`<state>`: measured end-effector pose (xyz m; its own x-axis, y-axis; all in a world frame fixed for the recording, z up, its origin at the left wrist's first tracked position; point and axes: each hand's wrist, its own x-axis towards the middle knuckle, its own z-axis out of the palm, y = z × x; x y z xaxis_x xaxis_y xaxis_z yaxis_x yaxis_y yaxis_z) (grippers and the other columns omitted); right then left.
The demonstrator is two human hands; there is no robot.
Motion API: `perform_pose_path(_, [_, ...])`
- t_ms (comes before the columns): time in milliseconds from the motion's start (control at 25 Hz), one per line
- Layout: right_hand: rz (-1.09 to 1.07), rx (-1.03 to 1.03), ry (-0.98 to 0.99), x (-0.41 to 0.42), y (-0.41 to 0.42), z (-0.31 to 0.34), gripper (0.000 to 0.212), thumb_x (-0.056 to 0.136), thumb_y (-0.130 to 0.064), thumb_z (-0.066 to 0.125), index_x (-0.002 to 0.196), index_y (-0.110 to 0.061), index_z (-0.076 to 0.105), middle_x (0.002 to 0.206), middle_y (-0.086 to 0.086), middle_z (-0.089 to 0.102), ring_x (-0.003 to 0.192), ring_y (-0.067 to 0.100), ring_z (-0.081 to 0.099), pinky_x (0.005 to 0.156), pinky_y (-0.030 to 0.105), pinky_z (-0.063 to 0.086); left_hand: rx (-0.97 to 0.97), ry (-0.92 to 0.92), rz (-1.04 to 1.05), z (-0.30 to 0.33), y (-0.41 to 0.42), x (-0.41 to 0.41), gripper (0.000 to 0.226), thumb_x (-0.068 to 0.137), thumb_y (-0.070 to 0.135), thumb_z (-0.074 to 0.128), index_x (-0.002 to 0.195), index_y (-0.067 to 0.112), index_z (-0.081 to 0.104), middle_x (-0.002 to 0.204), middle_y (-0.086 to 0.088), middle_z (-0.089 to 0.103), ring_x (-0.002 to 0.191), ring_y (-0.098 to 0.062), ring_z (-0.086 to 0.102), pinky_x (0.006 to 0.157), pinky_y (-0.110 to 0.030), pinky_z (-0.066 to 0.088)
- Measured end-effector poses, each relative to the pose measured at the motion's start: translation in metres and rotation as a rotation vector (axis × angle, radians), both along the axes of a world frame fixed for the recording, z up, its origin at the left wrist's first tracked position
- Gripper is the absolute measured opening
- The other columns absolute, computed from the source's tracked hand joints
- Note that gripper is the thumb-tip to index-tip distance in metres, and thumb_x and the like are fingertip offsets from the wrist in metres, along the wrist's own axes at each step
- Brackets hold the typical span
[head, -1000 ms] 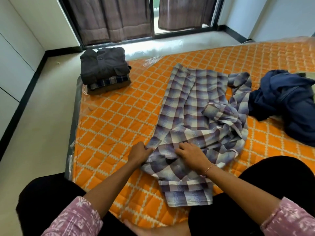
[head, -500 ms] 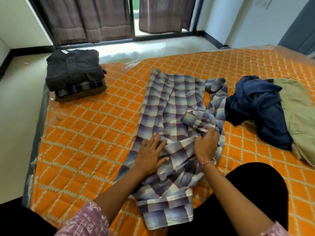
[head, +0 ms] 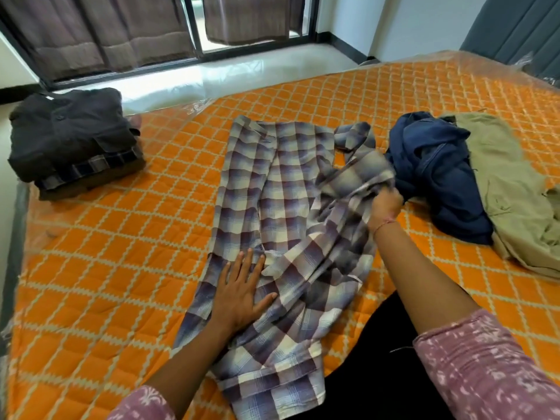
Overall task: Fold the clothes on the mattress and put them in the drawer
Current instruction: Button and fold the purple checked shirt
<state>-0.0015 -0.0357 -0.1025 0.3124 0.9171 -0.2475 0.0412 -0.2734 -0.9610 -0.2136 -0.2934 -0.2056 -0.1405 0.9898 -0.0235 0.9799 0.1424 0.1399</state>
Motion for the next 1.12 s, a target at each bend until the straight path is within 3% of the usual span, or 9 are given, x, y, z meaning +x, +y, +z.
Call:
perform_pose_path(120, [0.14,0.045,0.859,0.024,0.019,-0.008,0.047,0.085,-0.047,0.049,0.114,-0.012,0.061,0.134,0.021,0.051,0.107,0.029,0.056,0.098,0.033,0.041,0.077,-0.053,0.052,0.008,0.006,0.013,0.086,0.089,0.074,0.018,0.153,0.017,0.007,0.157,-0.012,0.014,0.146,-0.026,0.011,0.112,-0.046,0.005])
perform_pose_path(200, [0.231,-0.199,0.773,0.02,-0.022,-0.023,0.061,0.085,-0.057,0.048,0.128,-0.016,0.056,0.126,0.015,0.061,0.112,0.032,0.058,0.099,0.044,0.042,0.134,-0.085,-0.003,0.013,0.023,0.031,0.081,0.092,0.069,0.017,0.153,0.017,0.004,0.16,-0.011,0.006,0.148,-0.024,0.002,0.113,-0.047,0.003])
perform_pose_path(280, [0.303,-0.352,0.632,0.013,-0.047,-0.033,0.049,0.094,-0.037,0.049,0.133,-0.006,0.052,0.106,0.013,0.069,0.097,0.028,0.065,0.086,0.042,0.05,0.164,-0.086,-0.084,0.018,0.043,0.047,0.077,0.094,0.067,0.016,0.153,0.019,0.002,0.161,-0.007,-0.004,0.148,-0.021,-0.004,0.113,-0.046,0.003])
perform_pose_path(360, [0.147,-0.264,0.587,0.023,-0.044,-0.032,0.044,0.097,-0.024,0.047,0.135,-0.003,0.05,0.101,0.011,0.067,0.094,0.027,0.063,0.086,0.04,0.051,0.177,-0.087,-0.115,0.017,0.056,0.051,0.079,0.092,0.069,0.014,0.153,0.021,-0.001,0.16,-0.006,-0.007,0.148,-0.02,-0.006,0.114,-0.044,-0.001])
perform_pose_path(480, [-0.024,-0.093,0.88,0.049,-0.044,-0.015,0.047,0.092,-0.04,0.046,0.131,-0.014,0.052,0.117,0.01,0.062,0.108,0.028,0.058,0.095,0.037,0.044,0.181,-0.113,-0.021,0.006,0.048,0.049,0.087,0.09,0.074,0.015,0.153,0.016,0.002,0.16,-0.009,-0.005,0.147,-0.024,-0.002,0.114,-0.047,0.003])
perform_pose_path(640, [0.087,-0.272,0.839,0.046,-0.071,-0.017,0.04,0.091,-0.039,0.043,0.112,-0.009,0.061,0.1,0.013,0.071,0.089,0.03,0.069,0.089,0.041,0.046,0.086,-0.095,0.046,0.002,0.039,0.045,0.095,0.084,0.081,0.014,0.153,0.016,0.008,0.16,-0.01,-0.002,0.147,-0.025,0.0,0.111,-0.052,0.002])
perform_pose_path(760, [-0.015,-0.182,0.946,0.043,-0.075,-0.001,0.035,0.098,-0.031,0.039,0.115,-0.008,0.059,0.106,0.013,0.067,0.1,0.029,0.062,0.09,0.042,0.045,0.05,-0.092,0.06,0.004,0.034,0.039,0.098,0.08,0.085,0.013,0.152,0.019,0.007,0.16,-0.011,0.0,0.147,-0.027,0.001,0.112,-0.054,-0.006])
perform_pose_path(920, [0.058,-0.092,1.023,0.042,-0.076,0.006,0.048,0.085,-0.038,0.052,0.125,-0.012,0.058,0.116,0.01,0.066,0.112,0.027,0.058,0.097,0.04,0.043,-0.004,0.018,-0.284,0.002,0.026,0.031,0.107,0.074,0.09,0.018,0.152,0.016,0.018,0.159,-0.013,0.01,0.146,-0.033,0.008,0.107,-0.065,0.006])
perform_pose_path(1120, [0.179,-0.046,0.885,0.041,-0.054,0.025,0.046,0.091,-0.037,0.048,0.124,-0.007,0.055,0.11,0.013,0.066,0.101,0.026,0.062,0.089,0.037,0.047,0.013,0.071,-0.471,0.007,0.026,0.026,0.097,0.08,0.084,0.012,0.15,0.019,0.028,0.155,-0.004,0.028,0.143,-0.021,0.021,0.111,-0.049,0.003])
